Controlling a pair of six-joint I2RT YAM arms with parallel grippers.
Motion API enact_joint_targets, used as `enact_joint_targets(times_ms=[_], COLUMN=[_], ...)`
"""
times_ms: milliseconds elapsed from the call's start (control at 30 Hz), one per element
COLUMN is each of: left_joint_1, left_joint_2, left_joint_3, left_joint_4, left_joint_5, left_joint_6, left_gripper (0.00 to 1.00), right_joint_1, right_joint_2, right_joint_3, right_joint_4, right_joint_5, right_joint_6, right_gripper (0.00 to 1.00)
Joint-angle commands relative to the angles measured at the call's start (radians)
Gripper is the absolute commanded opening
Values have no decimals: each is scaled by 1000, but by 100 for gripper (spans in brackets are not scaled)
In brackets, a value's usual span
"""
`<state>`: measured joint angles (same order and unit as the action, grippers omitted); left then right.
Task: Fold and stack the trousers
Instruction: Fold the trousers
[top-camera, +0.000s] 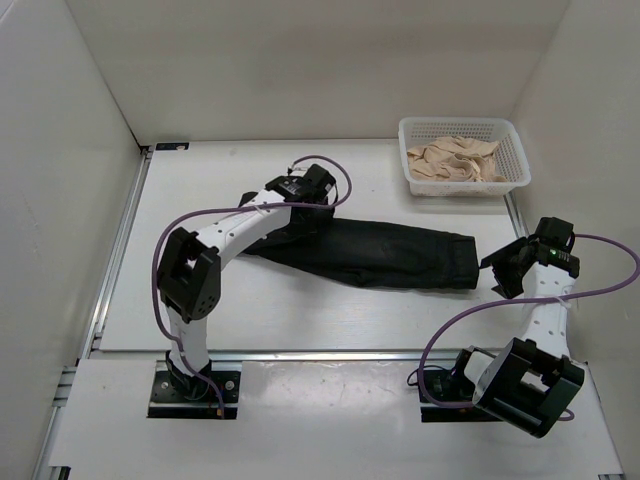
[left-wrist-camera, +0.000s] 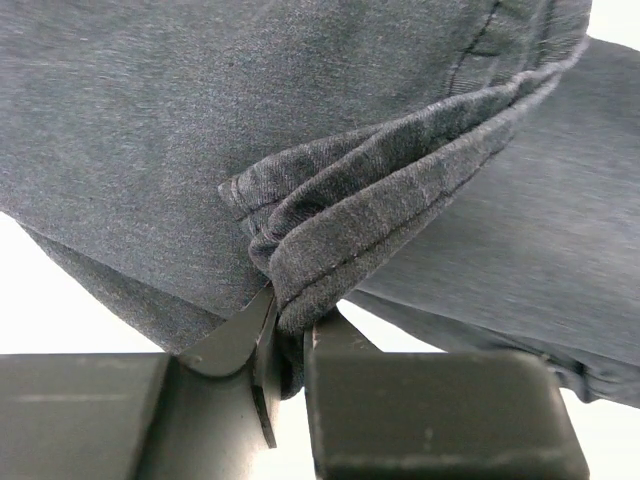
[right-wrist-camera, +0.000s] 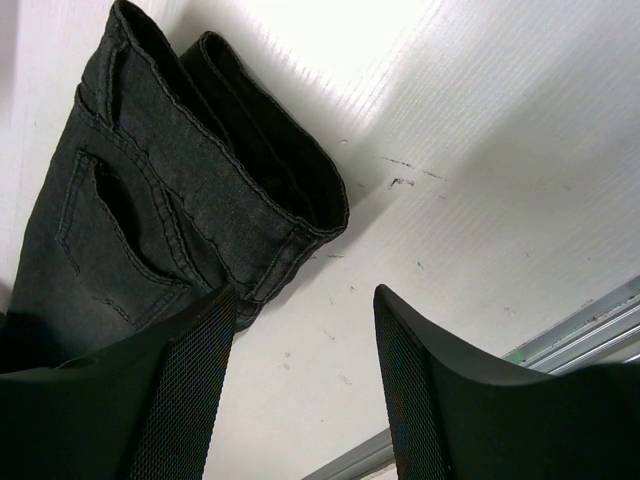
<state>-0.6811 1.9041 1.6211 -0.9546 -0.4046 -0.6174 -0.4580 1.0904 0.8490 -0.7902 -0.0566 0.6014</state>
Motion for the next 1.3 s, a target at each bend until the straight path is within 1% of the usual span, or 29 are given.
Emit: enact_joint_targets(times_ms=[0,33,100,233,367,500,533,600,633,667,700,733,800,867,933,967,1000,1033,1067,1133,1167,1267], left_joint_1=[-47,-48,-84,-94,-94,-152,-176,-186,-186,-186,-186,-186,-186,-114,-39,56,105,153,237,307,360,429], left_joint_2=[-31,-31,-20,-48,-36,16,33,108,131,159,159,159,96,31,-9,-29,-69,-86,-102,-111,-111,-90], left_joint_3=[45,45,36,69,111,120,120,137,146,160,160,171,198,244,266,255,235,209,156,117,96,16], left_joint_4=[11,11,-2,-12,-12,-12,-12,-44,-86,-107,-127,-139,-154,-176,-187,-187,-155,-132,-109,-70,-56,-7], left_joint_5=[6,6,-3,10,49,58,58,67,87,87,87,87,75,75,84,117,140,162,211,242,266,323], left_joint_6=[-39,-51,-83,-133,-133,-133,-118,-108,-98,-97,-97,-64,-36,2,15,42,54,65,91,105,116,130], left_gripper=[10,10,10,10,10,10,14,27,40,75,92,100,100,95,80,74,67,58,58,58,58,63], right_joint_1=[-4,-4,-4,-4,-4,-4,-4,-4,-4,-4,-4,-4,-4,-4,-4,-4,-4,-4,-4,-4,-4,-4], right_joint_2=[-7,-7,-7,-7,-7,-17,-17,-17,-17,-17,-17,-17,-17,-17,-17,-17,-17,-17,-17,-17,-17,-17], right_joint_3=[13,13,13,13,13,13,13,13,13,13,13,13,13,13,22,22,22,22,22,22,22,22], right_joint_4=[5,5,5,5,5,5,5,5,5,5,5,5,5,5,5,5,5,5,5,5,5,5], right_joint_5=[-19,-19,-19,-19,-28,-28,-28,-28,-28,-28,-28,-28,-37,-37,-37,-37,-46,-46,-46,-46,-46,-55], right_joint_6=[-11,-11,-11,-11,-11,-11,-11,-11,-11,-11,-11,-11,-11,-11,-11,-11,-11,-11,-2,-2,-2,-2], right_gripper=[62,62,62,62,62,62,62,62,62,62,62,62,62,62,62,62,62,62,62,62,62,62])
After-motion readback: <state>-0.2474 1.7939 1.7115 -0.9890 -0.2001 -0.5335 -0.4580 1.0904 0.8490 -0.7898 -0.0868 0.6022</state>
